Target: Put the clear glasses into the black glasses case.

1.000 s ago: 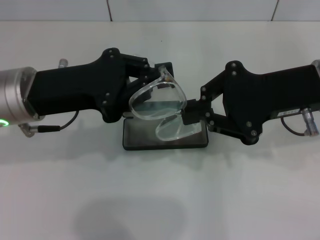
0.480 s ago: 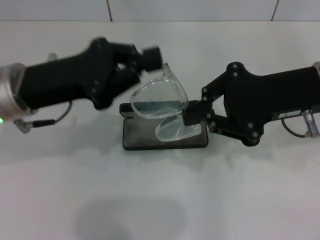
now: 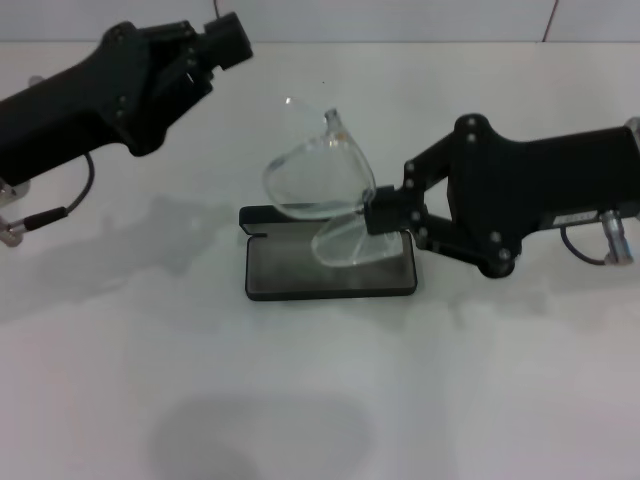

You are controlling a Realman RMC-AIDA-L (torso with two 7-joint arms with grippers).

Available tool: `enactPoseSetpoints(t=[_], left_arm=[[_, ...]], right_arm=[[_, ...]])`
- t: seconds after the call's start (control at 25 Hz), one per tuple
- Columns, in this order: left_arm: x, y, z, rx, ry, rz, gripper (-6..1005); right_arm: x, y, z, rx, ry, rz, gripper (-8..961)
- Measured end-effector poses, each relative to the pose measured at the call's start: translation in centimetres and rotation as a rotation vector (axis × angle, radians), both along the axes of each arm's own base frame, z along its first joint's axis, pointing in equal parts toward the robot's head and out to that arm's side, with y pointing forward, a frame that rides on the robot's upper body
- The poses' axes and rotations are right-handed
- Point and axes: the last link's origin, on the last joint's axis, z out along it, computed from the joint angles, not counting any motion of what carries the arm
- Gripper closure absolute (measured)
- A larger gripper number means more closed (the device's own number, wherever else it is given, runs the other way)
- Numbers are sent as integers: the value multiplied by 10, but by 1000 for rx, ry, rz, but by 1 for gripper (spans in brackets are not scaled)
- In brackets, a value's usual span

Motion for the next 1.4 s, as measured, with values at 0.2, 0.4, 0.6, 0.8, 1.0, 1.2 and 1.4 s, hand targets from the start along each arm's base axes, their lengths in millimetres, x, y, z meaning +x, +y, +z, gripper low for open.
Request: enactPoseSetpoints(t=[0.2, 0.4, 0.6, 0.8, 1.0, 1.2, 1.4], left_arm=[[-2, 1, 3, 13, -5, 12, 956], [-3, 4, 3, 21, 0, 27, 956], [-3, 7, 2, 27, 10, 36, 956], [-5, 8, 2, 33, 16, 57, 957], [-9, 7, 4, 45, 13, 71, 957], [-15, 12, 12, 88, -7, 125, 957], [-22, 21, 16, 103, -20, 213, 957]], right_arm=[[-1, 7, 6, 30, 15, -24, 897], [-2, 13, 6, 26, -6, -64, 897], [-5, 9, 4, 3, -18, -10, 897], [-11, -3, 9, -20, 20, 110, 897], [-14, -9, 17, -5, 88, 172, 897], [-14, -15, 22, -16, 117, 216, 897], [-14, -21, 24, -33, 135, 266, 897]])
